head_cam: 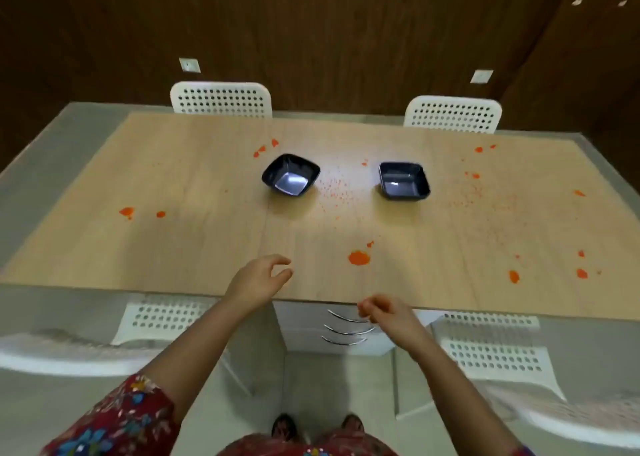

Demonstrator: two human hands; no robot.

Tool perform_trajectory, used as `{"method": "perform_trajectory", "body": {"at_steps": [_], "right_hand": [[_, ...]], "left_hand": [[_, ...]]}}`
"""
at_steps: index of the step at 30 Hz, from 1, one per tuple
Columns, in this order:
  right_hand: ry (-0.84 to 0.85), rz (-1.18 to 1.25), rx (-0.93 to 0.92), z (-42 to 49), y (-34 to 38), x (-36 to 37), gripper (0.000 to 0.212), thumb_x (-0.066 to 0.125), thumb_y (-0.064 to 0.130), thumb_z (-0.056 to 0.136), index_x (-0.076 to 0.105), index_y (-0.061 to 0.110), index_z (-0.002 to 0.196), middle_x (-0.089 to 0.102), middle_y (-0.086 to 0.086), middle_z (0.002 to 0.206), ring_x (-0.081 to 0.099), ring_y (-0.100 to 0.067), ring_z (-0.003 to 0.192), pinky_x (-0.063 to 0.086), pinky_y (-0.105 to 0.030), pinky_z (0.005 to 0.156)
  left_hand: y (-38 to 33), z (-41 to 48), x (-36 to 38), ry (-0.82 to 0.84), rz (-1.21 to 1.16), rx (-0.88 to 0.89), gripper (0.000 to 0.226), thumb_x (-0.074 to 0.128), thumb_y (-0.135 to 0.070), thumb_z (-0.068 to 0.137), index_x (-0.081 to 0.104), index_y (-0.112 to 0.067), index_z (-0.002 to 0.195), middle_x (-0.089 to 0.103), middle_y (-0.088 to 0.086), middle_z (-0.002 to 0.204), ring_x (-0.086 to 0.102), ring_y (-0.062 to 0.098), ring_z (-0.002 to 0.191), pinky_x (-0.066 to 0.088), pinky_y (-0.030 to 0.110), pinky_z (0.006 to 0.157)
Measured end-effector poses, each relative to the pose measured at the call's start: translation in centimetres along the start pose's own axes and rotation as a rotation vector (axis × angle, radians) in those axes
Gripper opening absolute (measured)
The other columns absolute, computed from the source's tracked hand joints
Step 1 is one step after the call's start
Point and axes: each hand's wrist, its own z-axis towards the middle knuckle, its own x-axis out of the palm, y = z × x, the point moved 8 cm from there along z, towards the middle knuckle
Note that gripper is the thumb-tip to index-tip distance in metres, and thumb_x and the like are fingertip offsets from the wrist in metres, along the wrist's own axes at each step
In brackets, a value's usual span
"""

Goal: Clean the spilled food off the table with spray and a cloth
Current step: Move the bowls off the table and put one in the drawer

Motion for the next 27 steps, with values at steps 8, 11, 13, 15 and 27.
{"method": "perform_trajectory", "body": {"at_steps": [8, 11, 13, 15, 27], "right_hand": [[0.326, -0.555, 0.297, 2.7, -12.7, 11.3, 0.059, 0.043, 0.038, 0.098, 0.026, 0.019, 0.151, 0.032, -0.002, 0.155, 0.032, -0.022, 0.141, 0.032, -0.033, 0.11], [0.333, -0.626, 0.317, 4.9, -14.2, 13.1, 0.064, 0.041, 0.037, 0.099, 0.014, 0.019, 0.154, 0.018, 0.001, 0.16, 0.02, -0.019, 0.146, 0.027, -0.034, 0.113], [0.315, -0.663, 0.285, 6.8, -14.8, 13.8, 0.065, 0.041, 0.035, 0.098, 0.011, 0.019, 0.155, 0.012, 0.002, 0.162, 0.013, -0.017, 0.148, 0.024, -0.035, 0.115], [0.317, -0.688, 0.284, 8.4, -15.5, 14.1, 0.064, 0.043, 0.033, 0.097, 0.016, 0.018, 0.154, 0.017, 0.001, 0.16, 0.013, -0.018, 0.148, 0.025, -0.036, 0.114], [0.339, -0.679, 0.354, 5.2, -16.4, 15.6, 0.052, 0.03, 0.049, 0.101, 0.037, 0.022, 0.145, 0.04, -0.001, 0.149, 0.039, -0.02, 0.136, 0.036, -0.035, 0.107]], "left_hand": [[4.2, 0.2, 3.0, -0.035, 0.38, 0.151, 0.037, 0.056, -0.031, 0.093, 0.063, -0.018, 0.127, 0.054, 0.0, 0.14, 0.06, 0.021, 0.119, 0.051, 0.036, 0.094], [4.7, 0.1, 2.7, -0.089, 0.374, 0.204, 0.038, 0.058, -0.03, 0.086, 0.068, -0.019, 0.121, 0.061, -0.002, 0.132, 0.066, 0.019, 0.109, 0.056, 0.037, 0.087], [4.8, 0.0, 2.4, -0.127, 0.372, 0.243, 0.037, 0.06, -0.027, 0.084, 0.069, -0.02, 0.12, 0.062, -0.003, 0.13, 0.067, 0.018, 0.107, 0.057, 0.038, 0.085], [5.0, -0.2, 2.5, -0.149, 0.361, 0.248, 0.038, 0.062, -0.025, 0.084, 0.068, -0.021, 0.121, 0.062, -0.003, 0.131, 0.066, 0.018, 0.107, 0.057, 0.037, 0.086], [6.2, -0.3, 3.6, -0.12, 0.364, 0.158, 0.045, 0.061, -0.024, 0.092, 0.054, -0.027, 0.136, 0.047, -0.01, 0.145, 0.049, 0.013, 0.131, 0.046, 0.042, 0.1]]}}
